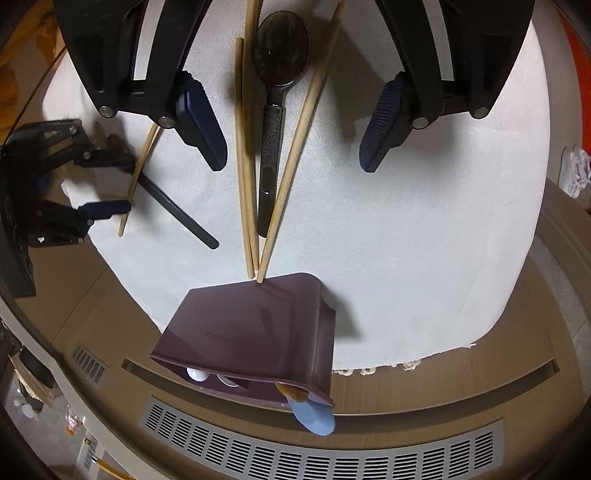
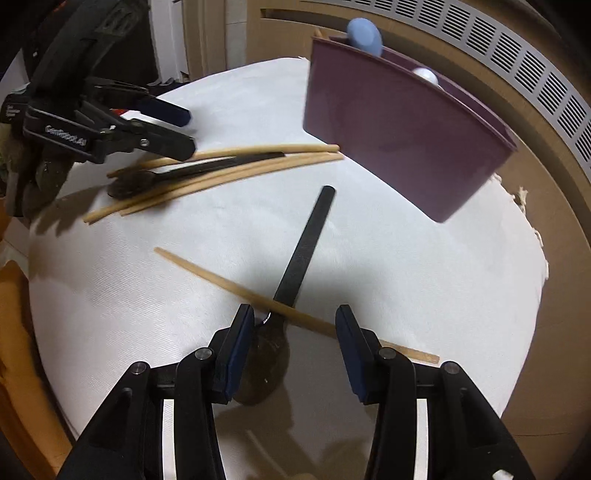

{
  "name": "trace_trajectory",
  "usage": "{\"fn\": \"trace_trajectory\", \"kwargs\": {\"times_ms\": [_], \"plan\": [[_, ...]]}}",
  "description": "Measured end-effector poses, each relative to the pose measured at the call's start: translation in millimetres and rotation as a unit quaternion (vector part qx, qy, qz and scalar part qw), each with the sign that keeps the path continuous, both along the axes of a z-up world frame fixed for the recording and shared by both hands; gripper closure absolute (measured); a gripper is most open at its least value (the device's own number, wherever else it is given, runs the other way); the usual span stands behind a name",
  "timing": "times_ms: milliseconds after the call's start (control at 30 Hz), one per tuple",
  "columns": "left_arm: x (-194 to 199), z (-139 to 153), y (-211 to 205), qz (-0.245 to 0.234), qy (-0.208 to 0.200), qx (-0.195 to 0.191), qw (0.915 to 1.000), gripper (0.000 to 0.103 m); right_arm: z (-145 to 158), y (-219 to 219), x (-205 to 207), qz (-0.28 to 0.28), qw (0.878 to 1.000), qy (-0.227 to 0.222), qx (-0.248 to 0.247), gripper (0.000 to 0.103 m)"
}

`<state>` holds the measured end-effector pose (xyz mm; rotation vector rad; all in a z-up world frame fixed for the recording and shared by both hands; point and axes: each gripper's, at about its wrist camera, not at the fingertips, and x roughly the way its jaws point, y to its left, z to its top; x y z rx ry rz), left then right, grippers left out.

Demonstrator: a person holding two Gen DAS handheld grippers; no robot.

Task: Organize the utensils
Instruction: 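Lower the left tool to the chopsticks while the right tool reaches a dark-handled metal spoon, then close the right tool on the metal spoon handle while the left tool grasps a chopstick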

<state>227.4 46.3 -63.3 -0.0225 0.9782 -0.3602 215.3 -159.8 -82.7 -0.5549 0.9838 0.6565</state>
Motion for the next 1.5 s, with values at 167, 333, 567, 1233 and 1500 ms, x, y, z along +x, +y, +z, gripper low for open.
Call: {"fn": "trace_trajectory", "kwargs": {"times_ms": [167,333,567,1233,1500], "plan": [[-1.2,-1.5,-8.6,-0.008,0.0,-0.002,1.0,0.028,-3.8,12.5,8.2,-0.003,1.0,-0.013,-0.006,0.059],[-4.4,2.2,-6.8,-0.005,-0.003,-0.001,1.0,0.028,-10.2,33.9,41.4,-0.028,0.999,0.0,0.018,0.065],[-6.6,4.5,-0.9,0.009,0.0,0.002,1.0,0.028,-2.4,21.9,63.3,-0.077,0.993,0.051,0.069,0.092],[-18.1,21.9,-104.9,-0.079,0.02,0.023,0.9964,0.028,40.8,-38.6,49.0,-0.148,0.974,0.032,0.167,0.092],[-22.1,15.1,-45.1,-0.025,0.017,0.018,0.9994,0.03,58.7,-16.9,46.3,-0.139,0.975,0.007,0.172,0.092]]}}
